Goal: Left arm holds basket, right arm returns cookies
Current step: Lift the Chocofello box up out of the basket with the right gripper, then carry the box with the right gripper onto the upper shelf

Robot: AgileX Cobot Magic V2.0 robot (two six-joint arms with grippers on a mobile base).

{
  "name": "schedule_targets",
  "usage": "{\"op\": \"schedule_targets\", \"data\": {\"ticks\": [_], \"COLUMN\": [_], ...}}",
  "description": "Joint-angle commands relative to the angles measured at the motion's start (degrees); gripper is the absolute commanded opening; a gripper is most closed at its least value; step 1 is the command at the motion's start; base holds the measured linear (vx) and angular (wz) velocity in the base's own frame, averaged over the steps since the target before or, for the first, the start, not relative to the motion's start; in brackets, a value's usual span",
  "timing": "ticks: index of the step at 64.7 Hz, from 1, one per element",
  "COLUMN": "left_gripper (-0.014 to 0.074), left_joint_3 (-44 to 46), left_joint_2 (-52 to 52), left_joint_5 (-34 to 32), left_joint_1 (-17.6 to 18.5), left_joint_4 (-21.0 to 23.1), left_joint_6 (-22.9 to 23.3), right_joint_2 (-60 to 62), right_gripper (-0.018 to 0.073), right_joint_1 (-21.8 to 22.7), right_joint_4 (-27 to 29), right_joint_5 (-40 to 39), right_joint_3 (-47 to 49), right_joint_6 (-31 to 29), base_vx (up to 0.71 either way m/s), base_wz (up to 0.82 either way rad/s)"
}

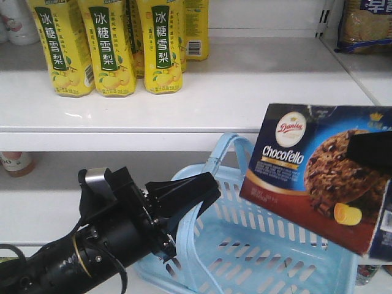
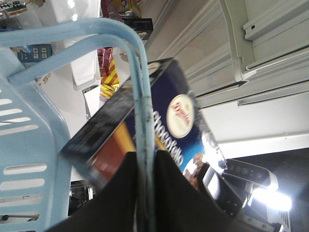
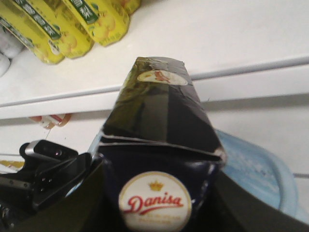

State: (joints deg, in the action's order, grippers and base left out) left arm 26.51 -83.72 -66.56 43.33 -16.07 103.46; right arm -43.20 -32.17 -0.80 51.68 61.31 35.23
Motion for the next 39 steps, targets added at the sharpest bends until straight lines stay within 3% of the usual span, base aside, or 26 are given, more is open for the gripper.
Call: {"op": "schedule_targets", "data": {"ticks": [1,17,39], "left_gripper": [0.0,0.0,0.0], "left_joint_3": [2.2,2.2,2.2], "left_joint_2": [1.8,1.8,1.8], "left_joint_5": [-12.1,-12.1,-12.1], "left_joint_1": [-1.6,-1.6,-1.6], "left_joint_4": [11.1,11.1,11.1], "left_joint_6": [-1.9,-1.9,-1.9], "right_joint_2": [0.8,1.0,-4.0], "right_gripper": [-0.0003,-0.0003,-0.0003], "right_joint_1": [0.2,0.2,0.2], "right_joint_4": [-5.0,-15.4,-39.8], "right_joint_5": [-8.6,-18.1,-22.1], "right_joint_3": [1.6,1.6,1.6], "right_joint_6": [-0.7,-0.7,-0.5], "base_vx": [0.0,0.0,0.0], "base_wz": [0.0,0.0,0.0]}}
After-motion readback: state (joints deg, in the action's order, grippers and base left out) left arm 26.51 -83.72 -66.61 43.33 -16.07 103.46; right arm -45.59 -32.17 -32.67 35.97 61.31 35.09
